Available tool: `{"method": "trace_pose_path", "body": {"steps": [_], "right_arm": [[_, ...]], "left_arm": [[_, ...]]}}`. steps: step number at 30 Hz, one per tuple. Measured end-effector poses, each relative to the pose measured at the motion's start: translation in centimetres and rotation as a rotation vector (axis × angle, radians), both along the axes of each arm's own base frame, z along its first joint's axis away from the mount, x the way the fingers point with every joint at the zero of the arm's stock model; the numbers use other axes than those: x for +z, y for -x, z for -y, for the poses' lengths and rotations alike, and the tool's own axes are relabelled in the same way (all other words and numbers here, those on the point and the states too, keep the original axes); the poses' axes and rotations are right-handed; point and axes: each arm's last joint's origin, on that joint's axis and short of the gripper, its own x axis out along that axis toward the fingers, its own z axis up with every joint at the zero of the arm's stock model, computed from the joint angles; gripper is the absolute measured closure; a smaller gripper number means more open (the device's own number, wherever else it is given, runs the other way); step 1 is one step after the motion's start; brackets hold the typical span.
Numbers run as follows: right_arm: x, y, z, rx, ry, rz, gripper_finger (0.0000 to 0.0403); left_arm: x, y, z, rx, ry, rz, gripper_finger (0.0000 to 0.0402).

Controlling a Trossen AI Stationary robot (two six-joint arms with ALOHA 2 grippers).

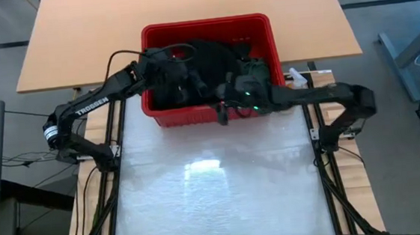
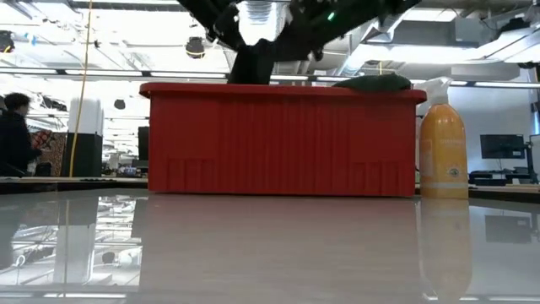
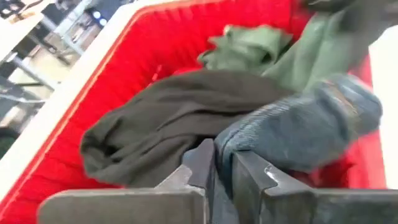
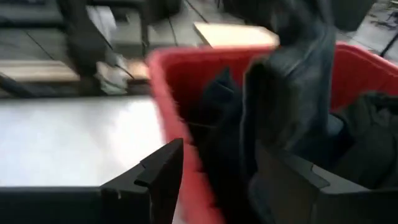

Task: Fold laundry
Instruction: Remove the black pants from the red bin

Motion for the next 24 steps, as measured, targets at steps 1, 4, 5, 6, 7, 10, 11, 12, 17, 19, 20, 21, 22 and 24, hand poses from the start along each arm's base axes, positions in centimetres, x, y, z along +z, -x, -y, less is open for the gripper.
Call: {"method": "trace_pose_path", "body": {"steps": [1, 4, 5, 6, 7, 10, 11, 12, 17, 19, 20, 21, 22, 24], "right_arm": [[0.1, -0.4, 0.3, -0.046, 0.026, -0.012, 0.0167], [0.9, -1.2, 0.9, -0.135, 0.056, -0.016, 0.0164], [1.1, -1.5, 1.0, -0.142, 0.06, -0.016, 0.0163], [1.1, -1.7, 1.1, -0.144, 0.061, -0.013, 0.0163], [1.0, -1.9, 1.1, -0.143, 0.061, -0.015, 0.0163], [0.8, -3.0, 1.3, -0.138, 0.068, 0.015, 0.0163], [0.7, -3.3, 1.5, -0.13, 0.066, 0.02, 0.0165], [0.6, -3.8, 1.7, -0.118, 0.06, 0.035, 0.017], [0.4, -5.3, 2.6, -0.082, -0.005, 0.051, 0.0311], [1.0, -5.1, 2.6, -0.07, 0.013, 0.023, 0.0375], [1.5, -4.9, 2.5, -0.069, 0.021, 0.017, 0.038], [2.1, -4.7, 2.5, -0.069, 0.021, 0.024, 0.038], [2.8, -4.4, 2.4, -0.07, 0.02, 0.03, 0.0379], [4.6, -3.7, 2.2, -0.065, 0.049, 0.062, 0.0382]], "left_arm": [[0.2, 0.1, 0.2, -0.008, 0.01, 0.008, 0.0362], [0.4, 0.6, 0.7, -0.045, 0.034, 0.006, 0.0351], [0.4, 0.7, 0.7, -0.048, 0.039, 0.003, 0.035], [0.4, 0.7, 0.8, -0.047, 0.045, -0.002, 0.035], [0.3, 0.8, 0.8, -0.044, 0.056, -0.007, 0.035], [0.1, 0.8, 0.9, -0.063, 0.101, -0.004, 0.035], [0.1, 0.8, 1.0, -0.072, 0.113, 0.002, 0.035], [0.1, 0.8, 1.0, -0.079, 0.125, 0.008, 0.035], [0.8, 1.3, 1.5, -0.073, 0.138, 0.046, 0.0348], [2.0, 2.5, 2.3, -0.099, 0.108, 0.083, 0.0346], [2.9, 3.3, 2.8, -0.108, 0.092, 0.113, 0.0344], [3.7, 4.2, 3.3, -0.111, 0.078, 0.135, 0.0342], [4.4, 5.2, 3.8, -0.112, 0.071, 0.15, 0.034], [5.1, 7.0, 4.7, -0.092, 0.075, 0.159, 0.0337]]}}
